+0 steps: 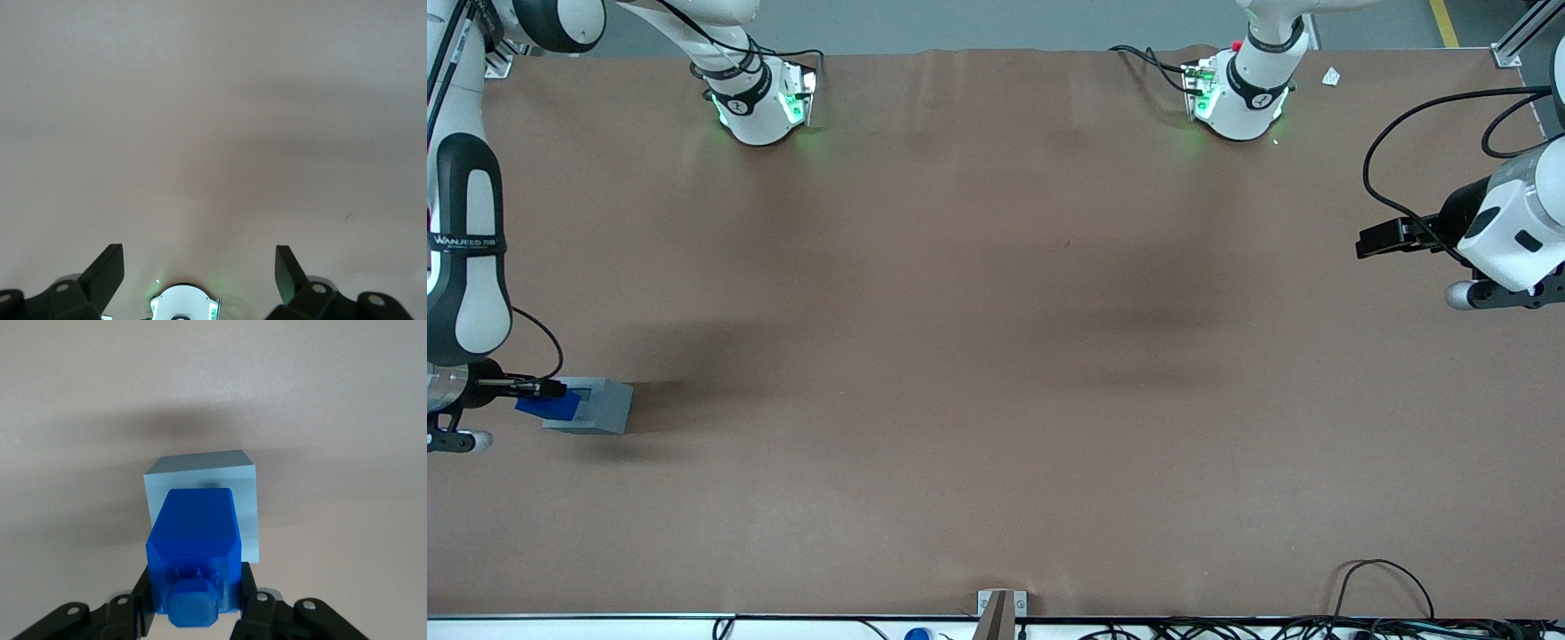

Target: Insert blue part into gray base with right arm

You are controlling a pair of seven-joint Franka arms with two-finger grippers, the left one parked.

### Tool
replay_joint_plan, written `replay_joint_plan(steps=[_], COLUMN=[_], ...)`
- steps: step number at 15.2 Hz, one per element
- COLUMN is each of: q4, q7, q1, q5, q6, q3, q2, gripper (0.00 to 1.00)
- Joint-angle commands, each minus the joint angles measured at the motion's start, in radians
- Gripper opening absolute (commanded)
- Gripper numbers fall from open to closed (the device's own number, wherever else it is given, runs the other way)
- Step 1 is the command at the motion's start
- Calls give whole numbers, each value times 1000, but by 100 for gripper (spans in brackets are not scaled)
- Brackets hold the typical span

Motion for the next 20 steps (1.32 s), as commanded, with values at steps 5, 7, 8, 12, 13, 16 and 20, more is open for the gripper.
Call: replay_joint_plan(steps=[5, 7, 8, 12, 13, 16, 20], q4=[27, 27, 27, 27, 26, 23, 21], q7=[-43, -42, -43, -43, -42, -42, -42], q1=[-25, -23, -23, -22, -22, -22, -22], q5=[-5, -5, -6, -5, -5, -3, -3], q6=[-13, -13, -13, -15, -15, -27, -30], q3=[14, 14, 14, 14, 16, 16, 16], q2=[29, 38, 39, 39, 39, 39, 46], gripper=[0, 0, 0, 0, 0, 0, 0])
